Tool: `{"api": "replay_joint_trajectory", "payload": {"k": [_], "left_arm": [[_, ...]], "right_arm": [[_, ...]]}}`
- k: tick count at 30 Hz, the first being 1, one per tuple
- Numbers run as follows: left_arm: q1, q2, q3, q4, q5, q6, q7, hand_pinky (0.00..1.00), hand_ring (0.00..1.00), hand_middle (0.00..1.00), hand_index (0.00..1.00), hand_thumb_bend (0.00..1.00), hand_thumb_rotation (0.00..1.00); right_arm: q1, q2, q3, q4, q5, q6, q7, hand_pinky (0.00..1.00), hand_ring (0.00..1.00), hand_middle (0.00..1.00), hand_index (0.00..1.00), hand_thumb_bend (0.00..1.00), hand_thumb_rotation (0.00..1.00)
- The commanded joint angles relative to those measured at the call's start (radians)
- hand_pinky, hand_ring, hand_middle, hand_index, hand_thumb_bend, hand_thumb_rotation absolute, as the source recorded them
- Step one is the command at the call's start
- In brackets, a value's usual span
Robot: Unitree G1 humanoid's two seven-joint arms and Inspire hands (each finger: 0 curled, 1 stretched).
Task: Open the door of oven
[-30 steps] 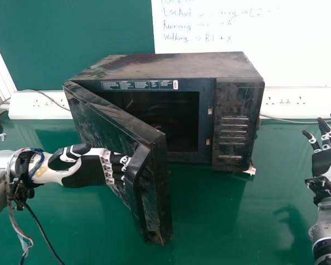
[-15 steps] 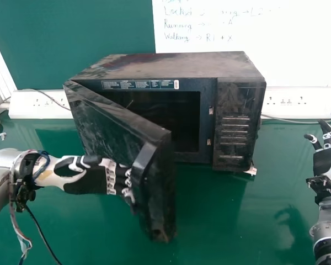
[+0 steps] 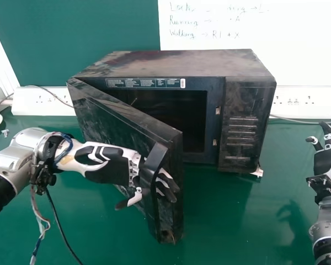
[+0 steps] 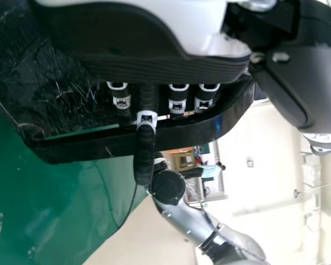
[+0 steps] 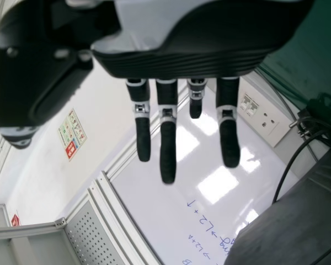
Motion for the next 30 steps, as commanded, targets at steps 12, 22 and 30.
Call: {"api": "replay_joint_trajectory", "payload": {"k": [12,22,30], "left_arm": [[-0.030,0.099,-0.111,-0.118,-0.044,-0.144,-0.033,0.26,0.34,0.50,0.70,1.00,0.88],[-0.068,0.272,-0.108,-0.168,0.038,-0.402,-0.033,0.08,0.16,0.29,0.59,1.00,0.96],[-0.099,0.336,-0.113,-0.205,0.062,-0.479,-0.033,0.05,0.13,0.23,0.59,1.00,1.00]], "right_arm": [[-0.014,-0.007,-0.010,0.001,0.005,0.000,0.002,0.61,0.77,0.90,0.90,1.00,0.90],[-0.010,-0.014,-0.012,-0.006,0.006,0.007,-0.001,0.62,0.77,0.90,0.91,1.00,0.90],[-0.007,-0.018,-0.014,-0.007,0.008,0.008,0.003,0.64,0.77,0.89,0.91,1.00,0.90]]}}
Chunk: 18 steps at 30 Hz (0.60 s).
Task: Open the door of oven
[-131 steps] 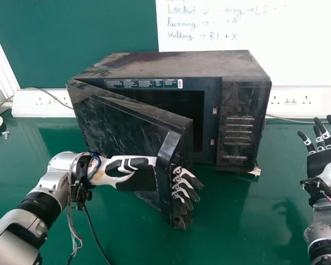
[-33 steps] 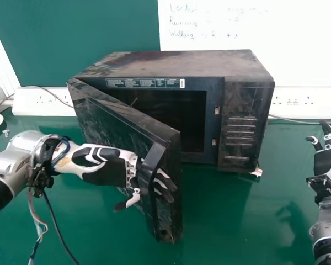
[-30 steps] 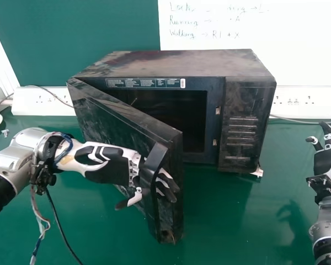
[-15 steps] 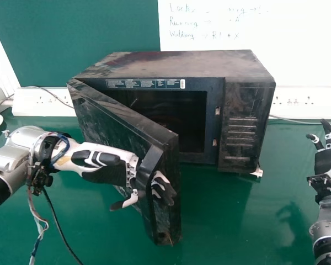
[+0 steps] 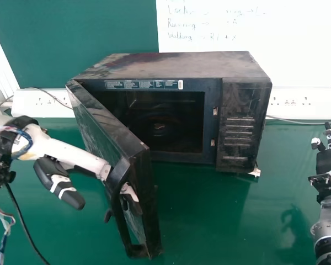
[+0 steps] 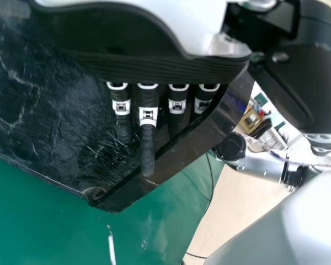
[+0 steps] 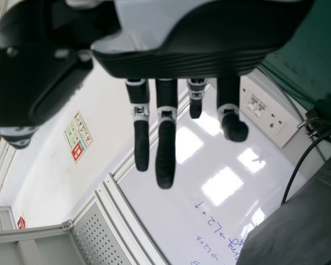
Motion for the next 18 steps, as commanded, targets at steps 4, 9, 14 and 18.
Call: {"api": "replay_joint_trajectory", "payload": {"k": [4,9,14,18], "left_arm": [[-0.004,0.022,0.018,-0.058,-0.011,-0.049,-0.015,0.01,0.08,0.17,0.55,0.99,1.00],[0.035,0.060,0.105,-0.054,-0.013,-0.119,-0.015,0.01,0.09,0.17,0.47,0.88,0.92],[0.104,0.126,0.207,-0.063,-0.011,-0.105,-0.015,0.03,0.11,0.21,0.45,0.91,0.98],[0.212,0.142,0.357,-0.039,-0.047,-0.104,-0.015,0.08,0.17,0.29,0.48,0.83,0.89]], "right_arm": [[-0.005,-0.011,-0.007,-0.009,0.007,0.008,0.006,0.63,0.77,0.89,0.90,1.00,0.90],[-0.006,-0.021,-0.006,-0.010,0.006,0.012,0.003,0.64,0.77,0.90,0.91,1.00,0.91],[-0.009,-0.028,-0.008,-0.014,0.006,0.018,-0.011,0.64,0.76,0.89,0.91,1.00,0.92],[-0.009,-0.034,-0.010,-0.017,0.010,0.023,0.004,0.66,0.77,0.90,0.92,1.00,0.92]]}}
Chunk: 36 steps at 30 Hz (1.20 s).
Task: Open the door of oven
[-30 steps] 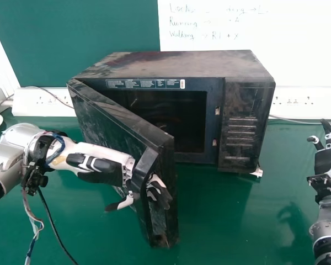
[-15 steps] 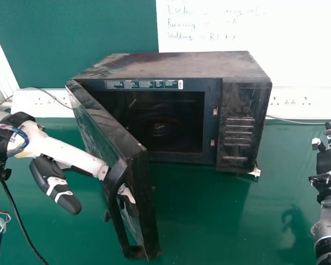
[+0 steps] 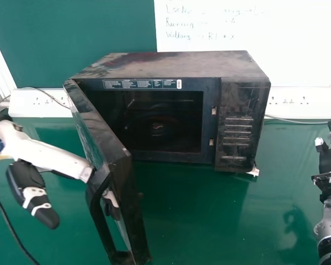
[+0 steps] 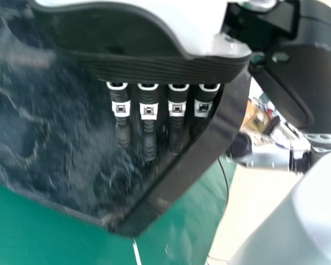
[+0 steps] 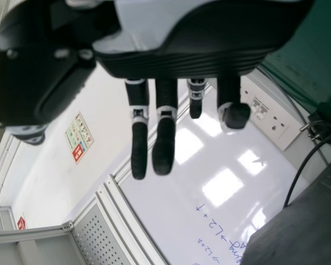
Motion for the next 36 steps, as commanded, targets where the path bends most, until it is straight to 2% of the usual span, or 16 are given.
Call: {"api": "replay_joint_trajectory", "payload": {"k": [1,6,9,12,15,16,17,18,19,20,21,24,25,28,30,36], "left_arm": [[0.056,0.017,0.117,0.011,-0.074,0.033,-0.013,0.10,0.20,0.33,0.48,0.85,0.88],[0.169,0.031,0.262,0.036,-0.056,0.146,-0.013,0.16,0.27,0.43,0.49,0.89,0.72],[0.232,0.019,0.351,0.042,-0.059,0.135,-0.013,0.18,0.27,0.40,0.50,0.87,0.69],[0.288,0.021,0.434,0.044,-0.050,0.163,-0.013,0.22,0.33,0.43,0.50,0.89,0.67],[0.356,0.024,0.528,0.041,-0.058,0.172,-0.013,0.22,0.30,0.41,0.49,0.89,0.60],[0.386,0.008,0.582,0.041,-0.067,0.160,-0.013,0.21,0.29,0.40,0.49,0.70,0.36],[0.419,0.006,0.631,0.046,-0.064,0.158,-0.013,0.17,0.24,0.35,0.49,0.61,0.22],[0.453,-0.005,0.681,0.045,-0.071,0.133,-0.013,0.14,0.19,0.30,0.49,0.56,0.14],[0.499,-0.007,0.743,0.035,-0.080,0.113,-0.013,0.13,0.18,0.28,0.48,0.54,0.11],[0.531,-0.009,0.785,0.027,-0.083,0.102,-0.013,0.19,0.26,0.38,0.49,0.53,0.06],[0.559,-0.027,0.836,0.002,-0.100,0.069,-0.013,0.17,0.26,0.43,0.49,0.52,0.03],[0.626,-0.080,0.957,-0.046,-0.125,0.012,-0.013,0.10,0.17,0.47,0.49,0.51,0.00],[0.648,-0.084,0.989,-0.054,-0.125,0.005,-0.013,0.09,0.16,0.47,0.49,0.51,0.00],[0.734,-0.052,1.095,-0.057,-0.083,0.007,-0.013,0.06,0.13,0.48,0.49,0.51,0.00],[0.754,-0.051,1.127,-0.065,-0.069,0.013,-0.013,0.05,0.13,0.48,0.49,0.52,0.00],[0.766,-0.062,1.160,-0.084,-0.053,0.033,-0.013,0.05,0.12,0.48,0.49,0.52,0.00]], "right_arm": [[-0.007,-0.014,-0.006,-0.015,0.007,0.006,0.010,0.65,0.77,0.91,0.93,1.00,0.92],[-0.001,-0.021,-0.006,-0.027,0.008,0.006,0.015,0.66,0.78,0.93,0.94,1.00,0.93],[-0.003,-0.029,-0.009,-0.027,0.011,0.014,0.012,0.63,0.77,0.93,0.93,1.00,0.91],[-0.006,-0.037,-0.010,-0.019,0.010,0.013,0.017,0.61,0.75,0.92,0.92,1.00,0.89],[-0.011,-0.042,-0.003,-0.012,0.002,0.007,0.027,0.60,0.75,0.92,0.92,1.00,0.89],[-0.013,-0.042,0.001,-0.010,0.000,0.006,0.029,0.61,0.76,0.92,0.93,1.00,0.90],[-0.016,-0.040,0.003,-0.010,-0.002,0.008,0.030,0.61,0.77,0.93,0.94,1.00,0.91],[-0.019,-0.037,0.004,-0.010,-0.003,0.007,0.028,0.61,0.77,0.93,0.94,1.00,0.91],[-0.025,-0.034,0.007,-0.006,-0.007,0.005,0.022,0.61,0.77,0.93,0.94,1.00,0.91],[-0.029,-0.030,0.009,-0.004,-0.010,0.003,0.017,0.60,0.76,0.92,0.93,1.00,0.91],[-0.035,-0.027,0.011,0.002,-0.012,0.003,0.016,0.59,0.75,0.92,0.92,1.00,0.90],[-0.045,-0.022,0.016,0.013,-0.018,-0.001,0.018,0.57,0.75,0.92,0.92,1.00,0.90],[-0.048,-0.021,0.017,0.014,-0.018,0.000,0.018,0.56,0.75,0.92,0.92,1.00,0.90],[-0.055,-0.019,0.016,0.018,-0.017,0.003,0.013,0.58,0.74,0.92,0.93,1.00,0.89],[-0.056,-0.018,0.016,0.017,-0.017,0.002,0.010,0.58,0.74,0.91,0.92,1.00,0.89],[-0.054,-0.018,0.016,0.014,-0.016,0.002,0.011,0.58,0.74,0.91,0.92,1.00,0.89]]}}
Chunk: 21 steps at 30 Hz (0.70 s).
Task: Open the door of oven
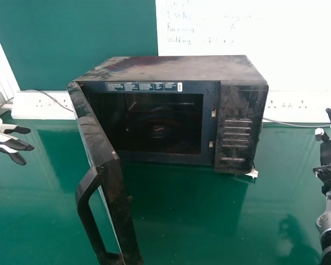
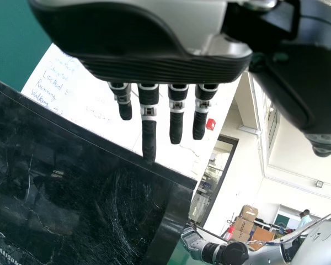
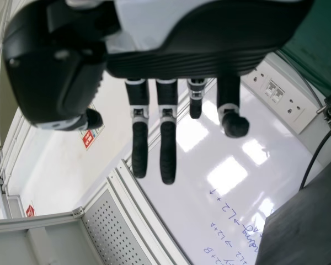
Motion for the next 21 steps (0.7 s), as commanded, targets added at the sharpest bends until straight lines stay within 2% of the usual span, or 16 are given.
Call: {"api": "replay_joint_trajectory", "payload": {"k": [1,21], "left_arm": [[0.010,0.004,0.024,-0.011,0.006,0.011,-0.014,0.05,0.12,0.48,0.49,0.52,0.00],[0.018,0.003,0.033,-0.004,0.006,0.013,-0.014,0.05,0.12,0.48,0.49,0.52,0.00]], "right_arm": [[-0.012,0.002,0.001,0.005,-0.005,-0.007,-0.002,0.58,0.74,0.91,0.92,1.00,0.89],[-0.010,0.013,0.005,0.000,-0.006,-0.017,-0.005,0.58,0.74,0.91,0.92,1.00,0.89]]}}
